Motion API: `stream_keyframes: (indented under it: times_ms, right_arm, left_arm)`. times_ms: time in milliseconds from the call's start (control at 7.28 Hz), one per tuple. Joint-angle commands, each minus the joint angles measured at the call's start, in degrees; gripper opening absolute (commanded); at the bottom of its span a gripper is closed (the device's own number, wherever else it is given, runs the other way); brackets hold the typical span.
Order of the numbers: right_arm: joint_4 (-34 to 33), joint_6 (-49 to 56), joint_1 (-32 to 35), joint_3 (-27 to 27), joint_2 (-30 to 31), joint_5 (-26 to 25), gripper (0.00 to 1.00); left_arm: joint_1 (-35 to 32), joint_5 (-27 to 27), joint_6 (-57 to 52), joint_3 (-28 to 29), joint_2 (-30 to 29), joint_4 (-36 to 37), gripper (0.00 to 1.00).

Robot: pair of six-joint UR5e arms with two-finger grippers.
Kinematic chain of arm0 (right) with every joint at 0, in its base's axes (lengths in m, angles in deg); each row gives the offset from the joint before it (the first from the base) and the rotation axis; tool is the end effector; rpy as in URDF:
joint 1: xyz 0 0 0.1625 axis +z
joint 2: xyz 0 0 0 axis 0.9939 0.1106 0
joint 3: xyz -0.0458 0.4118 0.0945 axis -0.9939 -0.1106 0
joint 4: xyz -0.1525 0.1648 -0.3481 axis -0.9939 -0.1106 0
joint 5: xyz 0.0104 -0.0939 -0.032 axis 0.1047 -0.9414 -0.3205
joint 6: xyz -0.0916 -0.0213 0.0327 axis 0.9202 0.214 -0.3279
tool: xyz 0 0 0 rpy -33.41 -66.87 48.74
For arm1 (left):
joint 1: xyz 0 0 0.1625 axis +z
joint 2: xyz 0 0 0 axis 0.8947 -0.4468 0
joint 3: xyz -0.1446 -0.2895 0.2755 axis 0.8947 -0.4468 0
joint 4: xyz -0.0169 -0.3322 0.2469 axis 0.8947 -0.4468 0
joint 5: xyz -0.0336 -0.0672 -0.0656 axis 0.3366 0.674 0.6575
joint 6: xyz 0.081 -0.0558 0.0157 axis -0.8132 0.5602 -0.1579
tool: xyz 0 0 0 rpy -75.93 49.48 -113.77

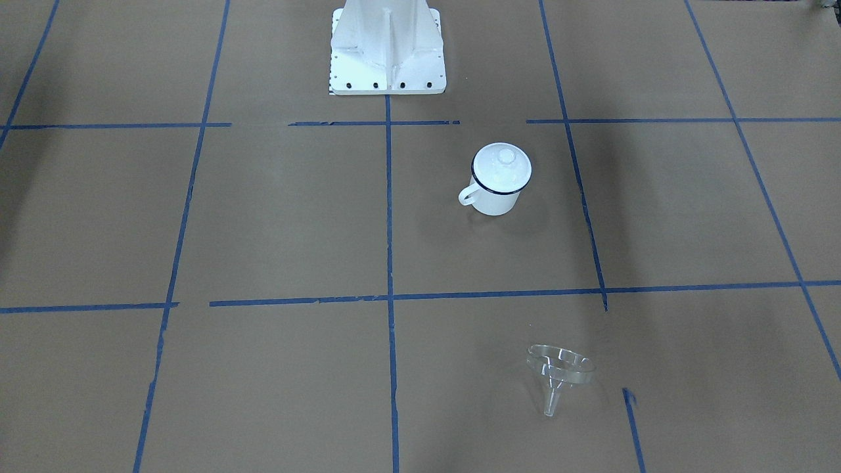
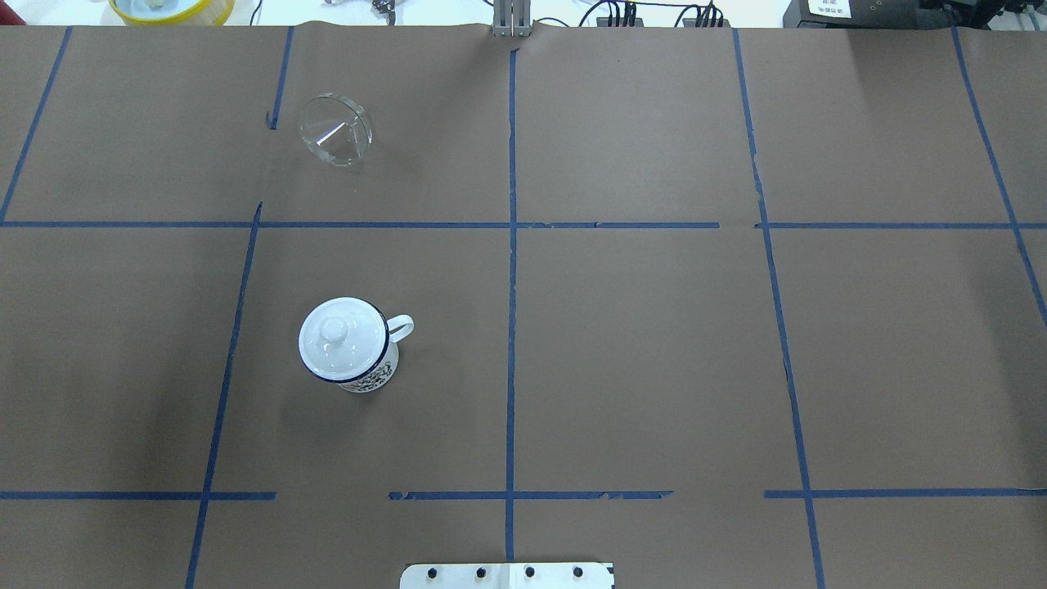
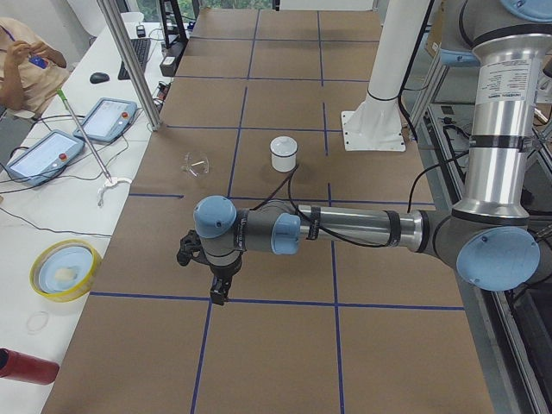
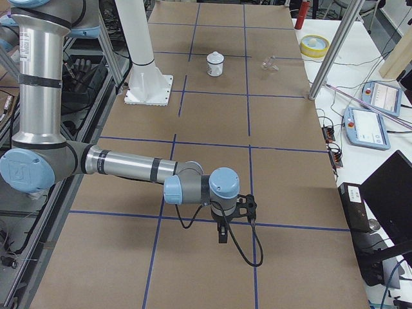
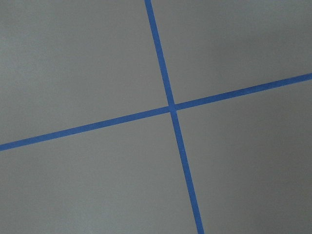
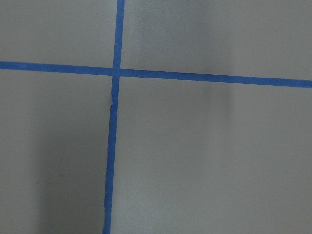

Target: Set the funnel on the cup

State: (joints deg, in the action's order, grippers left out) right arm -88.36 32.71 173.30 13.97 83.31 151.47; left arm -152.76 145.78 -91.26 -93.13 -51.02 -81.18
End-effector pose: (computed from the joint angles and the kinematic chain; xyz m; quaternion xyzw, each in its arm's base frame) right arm 0.0651 -0.4485 0.6998 0.0273 -0.3520 -0.0110 0.9355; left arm -0.0582 -0.5078 0.6302 0.0637 0.3678 0.0989 0.9224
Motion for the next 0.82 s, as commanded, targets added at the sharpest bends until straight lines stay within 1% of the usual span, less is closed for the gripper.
stream_keyframes:
  times_ms: [0,275,412,687]
  right_arm:
    - [0.0,0.0,0.0,0.0,0.0,0.0,1.0]
    - [0.0,0.0,0.0,0.0,0.0,0.0,1.0]
    - [0.0,0.0,0.0,0.0,0.0,0.0,1.0]
    - [0.0,0.0,0.0,0.0,0.0,0.0,1.0]
  left_arm:
    - [0.0,-0.1,0.0,-0.5,-0.1,-0.4,1.0]
    - [0.0,-0.6,0.2,-0.8,-0.1,-0.4,1.0]
    - [0.0,-0.9,0.1,-2.2,-0.1,-0.4,1.0]
    - [0.1,-0.9,0.2,-2.8,-0.8,-0.4,1.0]
